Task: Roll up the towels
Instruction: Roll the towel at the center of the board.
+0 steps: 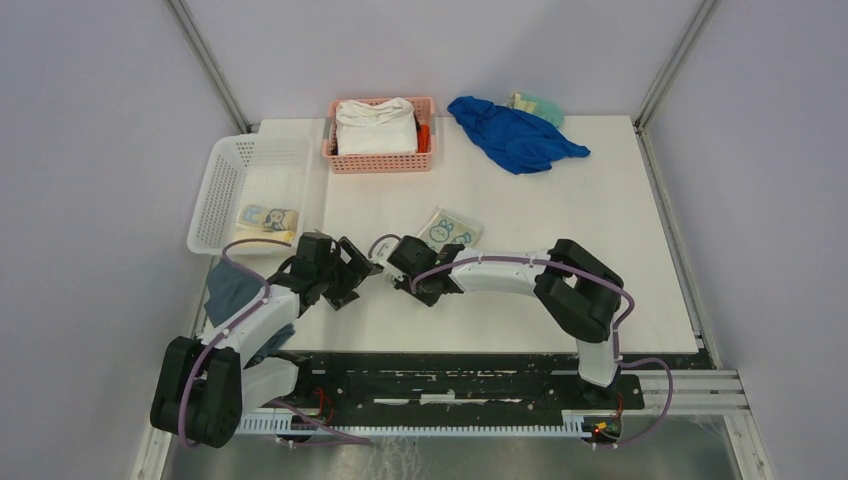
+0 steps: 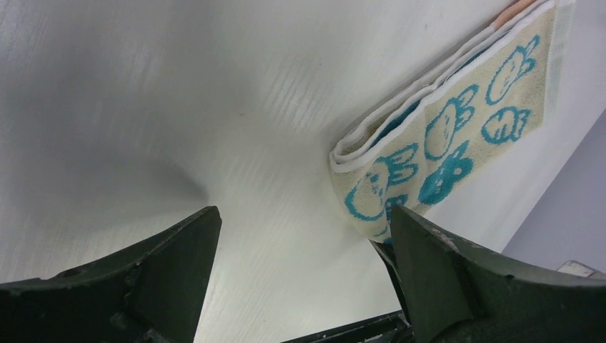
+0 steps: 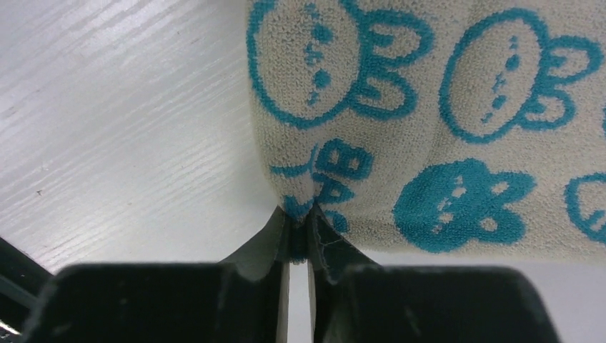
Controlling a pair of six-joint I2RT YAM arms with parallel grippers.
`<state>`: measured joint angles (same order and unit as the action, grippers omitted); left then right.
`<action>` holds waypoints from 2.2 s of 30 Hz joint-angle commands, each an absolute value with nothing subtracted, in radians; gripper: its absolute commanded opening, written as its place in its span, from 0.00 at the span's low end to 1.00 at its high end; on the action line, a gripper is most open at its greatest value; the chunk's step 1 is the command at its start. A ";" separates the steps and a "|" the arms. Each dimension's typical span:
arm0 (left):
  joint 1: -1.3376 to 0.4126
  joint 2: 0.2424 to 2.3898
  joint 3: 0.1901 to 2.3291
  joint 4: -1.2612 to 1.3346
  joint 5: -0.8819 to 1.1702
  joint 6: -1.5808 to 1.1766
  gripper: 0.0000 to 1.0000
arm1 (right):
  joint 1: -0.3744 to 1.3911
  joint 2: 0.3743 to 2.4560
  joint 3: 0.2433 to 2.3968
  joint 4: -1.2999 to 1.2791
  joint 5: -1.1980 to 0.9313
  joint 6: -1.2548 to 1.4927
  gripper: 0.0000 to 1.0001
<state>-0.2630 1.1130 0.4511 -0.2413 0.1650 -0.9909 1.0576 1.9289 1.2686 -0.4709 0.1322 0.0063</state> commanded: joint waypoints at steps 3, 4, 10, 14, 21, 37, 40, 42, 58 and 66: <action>-0.273 1.122 0.459 -0.184 0.214 -1.110 0.94 | 0.974 1.884 1.209 -0.397 -0.117 0.078 0.08; -0.280 1.130 0.459 -0.177 0.221 -1.133 0.94 | 0.959 1.875 1.201 -0.380 -0.172 0.093 0.06; -0.369 1.213 0.465 -0.089 0.219 -1.242 0.93 | 0.901 1.847 1.150 -0.290 -0.312 0.142 0.04; -0.417 1.283 0.501 -0.048 0.192 -1.281 0.89 | 0.874 1.848 1.117 -0.247 -0.370 0.163 0.03; -0.429 1.412 0.552 -0.020 0.173 -1.282 0.72 | 0.841 1.833 1.080 -0.203 -0.405 0.184 0.03; -0.433 1.444 0.585 -0.041 0.116 -1.267 0.14 | 0.884 1.735 1.044 -0.192 -0.211 0.132 0.26; -0.436 1.426 0.579 -0.044 0.115 -1.290 0.13 | 0.939 1.717 1.056 -0.187 -0.102 0.106 0.37; -0.437 1.419 0.579 -0.049 0.119 -1.294 0.12 | 0.963 1.715 1.062 -0.178 -0.056 0.100 0.39; -0.436 1.397 0.576 -0.065 0.128 -1.319 0.12 | 1.087 1.817 1.078 -0.217 0.181 0.015 0.51; -0.436 1.389 0.576 -0.074 0.125 -1.315 0.13 | 1.095 1.825 1.088 -0.241 0.182 0.002 0.18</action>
